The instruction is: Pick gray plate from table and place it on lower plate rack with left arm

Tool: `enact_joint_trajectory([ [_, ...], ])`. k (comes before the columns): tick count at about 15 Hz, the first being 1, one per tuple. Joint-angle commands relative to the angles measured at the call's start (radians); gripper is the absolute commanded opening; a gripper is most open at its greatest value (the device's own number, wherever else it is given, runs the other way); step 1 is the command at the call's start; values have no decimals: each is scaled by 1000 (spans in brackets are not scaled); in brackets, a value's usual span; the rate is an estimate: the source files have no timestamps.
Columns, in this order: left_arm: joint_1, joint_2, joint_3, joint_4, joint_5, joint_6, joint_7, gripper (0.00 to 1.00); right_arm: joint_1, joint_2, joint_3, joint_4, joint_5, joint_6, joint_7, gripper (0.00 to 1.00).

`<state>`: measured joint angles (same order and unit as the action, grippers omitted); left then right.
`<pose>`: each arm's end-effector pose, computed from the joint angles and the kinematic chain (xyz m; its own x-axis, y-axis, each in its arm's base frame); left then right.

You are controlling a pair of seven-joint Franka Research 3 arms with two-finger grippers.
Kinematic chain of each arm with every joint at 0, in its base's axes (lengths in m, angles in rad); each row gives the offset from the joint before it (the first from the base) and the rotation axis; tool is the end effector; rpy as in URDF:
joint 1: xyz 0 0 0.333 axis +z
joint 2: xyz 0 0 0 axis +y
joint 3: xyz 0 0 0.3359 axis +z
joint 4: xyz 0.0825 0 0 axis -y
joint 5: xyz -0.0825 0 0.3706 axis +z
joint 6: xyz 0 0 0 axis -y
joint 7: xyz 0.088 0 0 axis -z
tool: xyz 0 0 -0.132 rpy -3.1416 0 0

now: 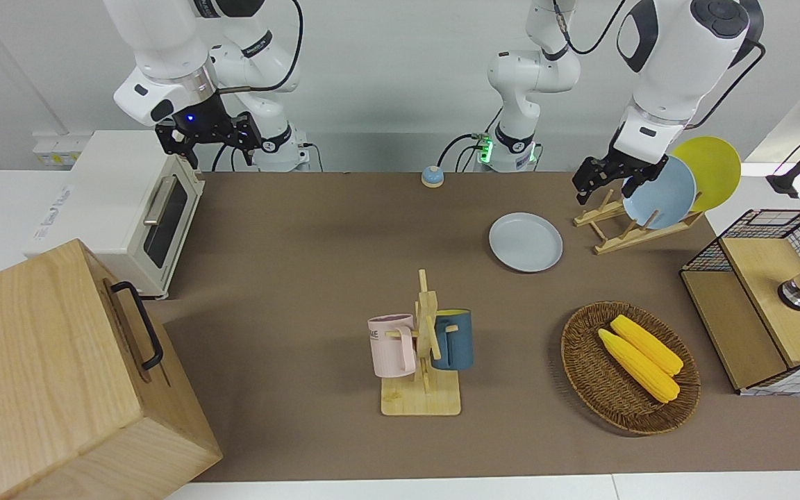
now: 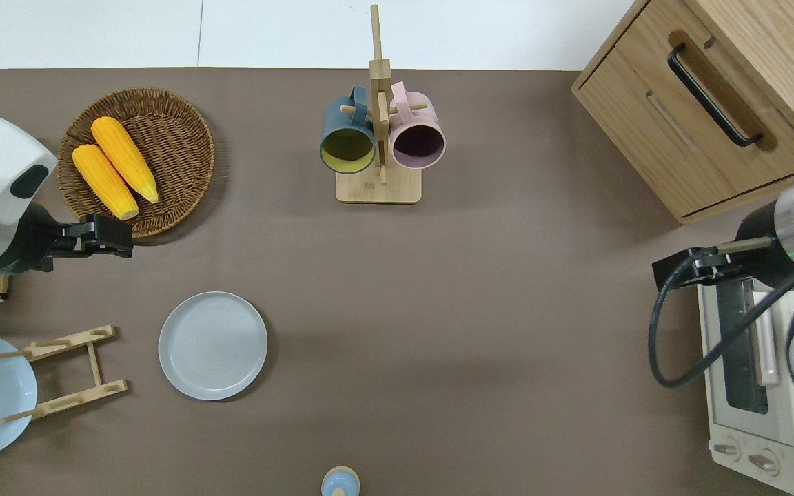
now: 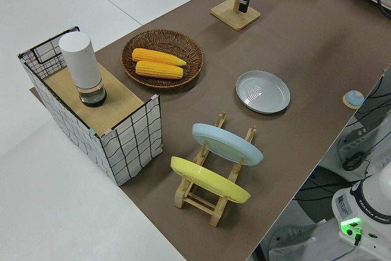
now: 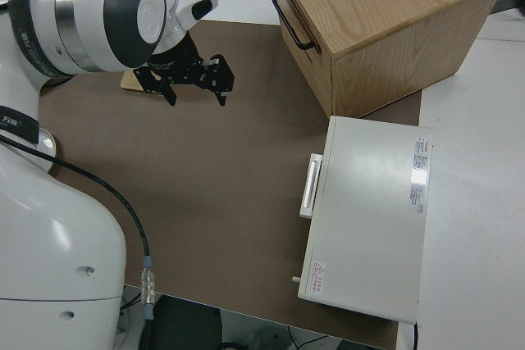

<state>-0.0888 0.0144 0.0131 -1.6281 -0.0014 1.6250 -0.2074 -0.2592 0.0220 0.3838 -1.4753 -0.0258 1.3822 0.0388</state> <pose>0.5470 -0.0417 0.5899 0.9912 0.1314 -0.0174 0.1314 -0.9913 -0.0024 0.5219 0.0590 0.6361 0.9904 0.0809 -0.1125 0.0839 -0.9962 0.0219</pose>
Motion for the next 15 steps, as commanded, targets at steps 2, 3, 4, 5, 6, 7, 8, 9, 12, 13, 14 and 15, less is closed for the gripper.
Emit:
enact_joint_trajectory([
  [2,8,10,-7,11,-12,-20,3,995,-23,-2,21,7,-6,-12,12,983],
  [3,8,10,-7,11,-12,-20,3,995,-23,-2,21,7,-6,-11,12,983],
  [4,8,9,-7,11,-11,-20,3,995,-23,-2,20,6,-6,-12,12,983],
  [5,6,10,-7,13,-11,-20,5,995,-23,-2,21,7,-5,-11,12,983],
  [6,9,12,-5,13,-11,-20,3,995,-23,-2,20,7,-6,-11,12,983],
  [7,11,13,-4,13,-8,-20,3,995,-23,-2,21,7,-6,-11,12,983],
  [8,11,13,-4,13,-8,-20,3,995,-23,-2,21,7,-6,-11,12,983],
  [9,9,12,-2,13,-8,-20,3,995,-23,-2,21,7,-6,-11,12,983],
  [12,1,15,-1,14,-6,-22,-10,995,-23,-2,20,7,-5,-11,12,983],
  [13,1,16,1,13,-9,-20,-12,995,-23,-2,20,7,-6,-12,12,983],
  [14,-3,16,1,13,-9,-22,-15,995,-23,-4,21,7,-6,-11,12,983],
  [15,-2,16,-5,13,-8,-22,-18,995,-23,-2,21,7,-5,-12,12,983],
])
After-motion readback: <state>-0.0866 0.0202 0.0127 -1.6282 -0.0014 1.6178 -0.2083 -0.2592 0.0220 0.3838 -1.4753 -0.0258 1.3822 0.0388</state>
